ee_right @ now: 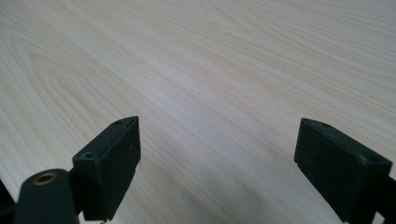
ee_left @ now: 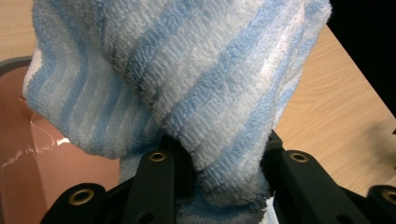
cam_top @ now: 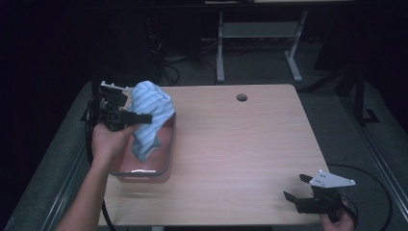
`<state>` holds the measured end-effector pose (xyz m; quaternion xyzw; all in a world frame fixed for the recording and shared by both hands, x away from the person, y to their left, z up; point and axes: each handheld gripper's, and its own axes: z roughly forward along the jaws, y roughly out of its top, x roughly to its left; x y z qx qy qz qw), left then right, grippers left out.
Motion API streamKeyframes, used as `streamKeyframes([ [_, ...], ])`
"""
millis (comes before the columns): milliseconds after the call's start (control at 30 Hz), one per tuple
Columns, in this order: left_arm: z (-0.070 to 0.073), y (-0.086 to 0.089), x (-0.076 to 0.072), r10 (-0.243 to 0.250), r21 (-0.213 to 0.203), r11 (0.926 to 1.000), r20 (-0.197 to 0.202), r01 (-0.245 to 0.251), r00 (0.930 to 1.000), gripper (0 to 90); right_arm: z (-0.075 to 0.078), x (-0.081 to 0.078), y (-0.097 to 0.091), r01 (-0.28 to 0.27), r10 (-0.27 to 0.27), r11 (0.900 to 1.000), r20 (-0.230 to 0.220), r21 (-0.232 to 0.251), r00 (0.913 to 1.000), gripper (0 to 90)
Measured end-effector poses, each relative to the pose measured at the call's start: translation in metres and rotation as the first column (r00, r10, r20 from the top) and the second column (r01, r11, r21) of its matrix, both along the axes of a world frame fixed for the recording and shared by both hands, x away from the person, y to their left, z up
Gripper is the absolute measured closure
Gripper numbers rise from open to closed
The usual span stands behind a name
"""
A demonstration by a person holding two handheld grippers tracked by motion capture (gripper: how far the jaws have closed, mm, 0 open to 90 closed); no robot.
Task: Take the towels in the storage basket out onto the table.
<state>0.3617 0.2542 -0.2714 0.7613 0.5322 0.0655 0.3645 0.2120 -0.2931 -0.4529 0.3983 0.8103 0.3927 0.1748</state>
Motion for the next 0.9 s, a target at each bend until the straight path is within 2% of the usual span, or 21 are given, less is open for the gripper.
streamKeyframes([
  [33,0.0,-0.001,0.0,-0.001,0.004,1.0,0.002,0.001,1.0,68.0,0.0,0.0,0.0,0.0,0.0,1.0,0.0,0.0,1.0,14.1],
  [100,0.0,-0.003,0.002,-0.007,-0.015,0.9999,-0.005,0.007,1.0,68.0,0.0,0.0,0.0,0.002,-0.002,1.0,-0.003,0.003,1.0,14.1],
  [400,0.001,-0.018,0.006,-0.037,-0.024,0.999,-0.01,0.036,0.9993,67.9,0.0,0.001,0.001,-0.003,0.003,1.0,-0.004,-0.001,1.0,14.0],
  [467,0.0,-0.021,0.007,-0.046,-0.011,0.9989,-0.019,0.046,0.9988,68.0,0.0,0.001,0.001,-0.005,0.005,1.0,-0.005,0.0,1.0,14.1],
  [700,-0.001,-0.032,0.011,-0.056,-0.018,0.9983,-0.023,0.056,0.9982,67.9,-0.002,0.002,0.0,-0.005,0.005,1.0,-0.007,0.003,1.0,14.1],
  [900,0.001,-0.047,0.015,-0.087,-0.018,0.9961,-0.023,0.087,0.9959,67.9,-0.002,0.002,-0.001,0.0,0.0,1.0,-0.01,0.008,1.0,14.1],
])
